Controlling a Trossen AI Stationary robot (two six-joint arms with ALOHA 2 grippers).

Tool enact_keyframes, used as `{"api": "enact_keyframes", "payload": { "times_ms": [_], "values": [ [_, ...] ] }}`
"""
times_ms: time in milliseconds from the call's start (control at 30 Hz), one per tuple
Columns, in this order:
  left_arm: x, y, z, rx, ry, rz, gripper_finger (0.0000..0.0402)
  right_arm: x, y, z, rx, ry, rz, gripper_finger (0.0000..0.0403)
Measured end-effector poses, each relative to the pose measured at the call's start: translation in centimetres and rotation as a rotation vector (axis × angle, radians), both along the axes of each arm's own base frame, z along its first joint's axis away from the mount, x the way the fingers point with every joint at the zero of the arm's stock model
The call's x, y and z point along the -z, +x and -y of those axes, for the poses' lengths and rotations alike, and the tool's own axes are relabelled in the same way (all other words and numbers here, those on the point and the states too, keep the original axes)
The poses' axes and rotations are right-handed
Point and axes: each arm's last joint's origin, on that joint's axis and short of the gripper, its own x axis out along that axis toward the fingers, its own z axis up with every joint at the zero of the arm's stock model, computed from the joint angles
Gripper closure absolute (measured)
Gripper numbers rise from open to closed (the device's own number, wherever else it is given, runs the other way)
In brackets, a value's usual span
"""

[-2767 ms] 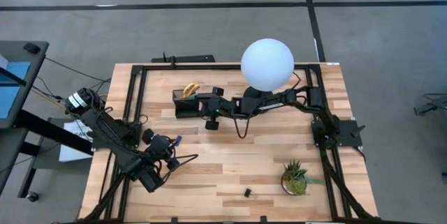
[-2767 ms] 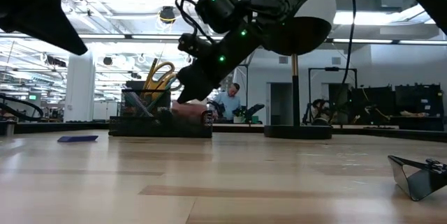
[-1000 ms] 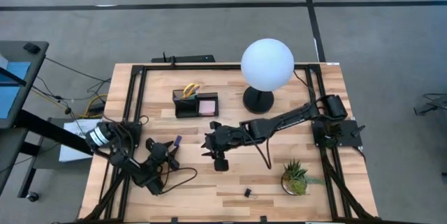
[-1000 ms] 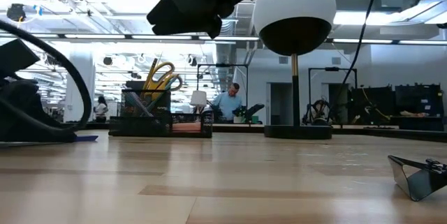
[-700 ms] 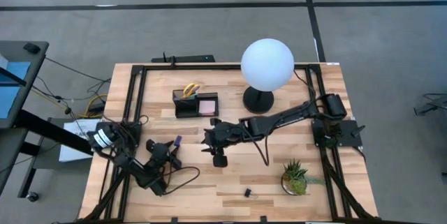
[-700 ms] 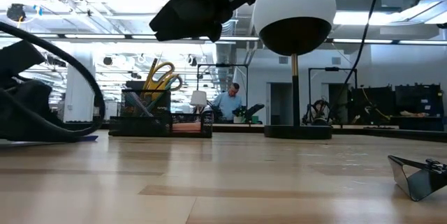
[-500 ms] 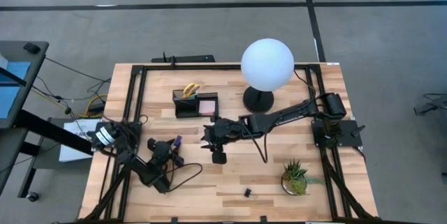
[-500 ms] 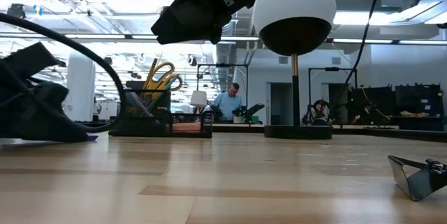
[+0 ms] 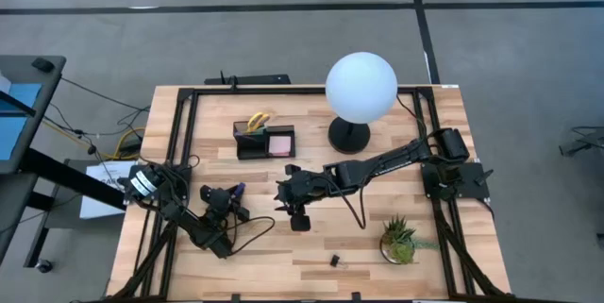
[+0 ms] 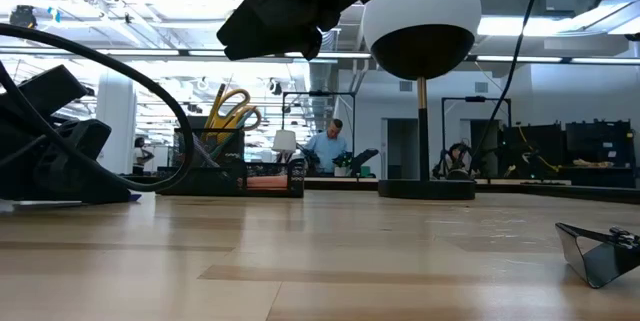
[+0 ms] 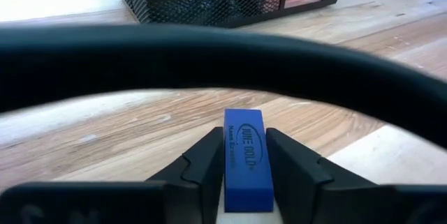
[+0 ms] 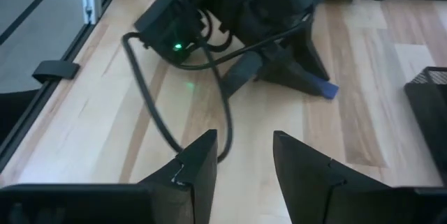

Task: Pick and place office supplies into organizer
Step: Put the blue eraser into the black desk organizer

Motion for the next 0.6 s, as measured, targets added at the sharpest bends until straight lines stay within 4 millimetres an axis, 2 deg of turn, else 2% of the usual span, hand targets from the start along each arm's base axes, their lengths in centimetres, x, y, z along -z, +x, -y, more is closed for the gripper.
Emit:
{"api": "enact_keyframes", "payload": {
  "times_ms": [200,433,600],
  "values": [
    [0.0,0.0,0.0,-0.003,-0.003,0.007,0.0353,0.0,-0.3,-1.3,-0.03,0.0,-0.001,0.0272],
    [-0.1,0.0,-0.1,-0.011,0.002,0.046,0.0354,0.0,-0.7,-2.6,-0.04,0.024,-0.007,0.0273],
    [-1.5,0.2,0.0,-0.037,-0.062,0.089,0.0358,0.4,-1.2,-3.5,-0.047,0.028,-0.057,0.0274]
  ]
}}
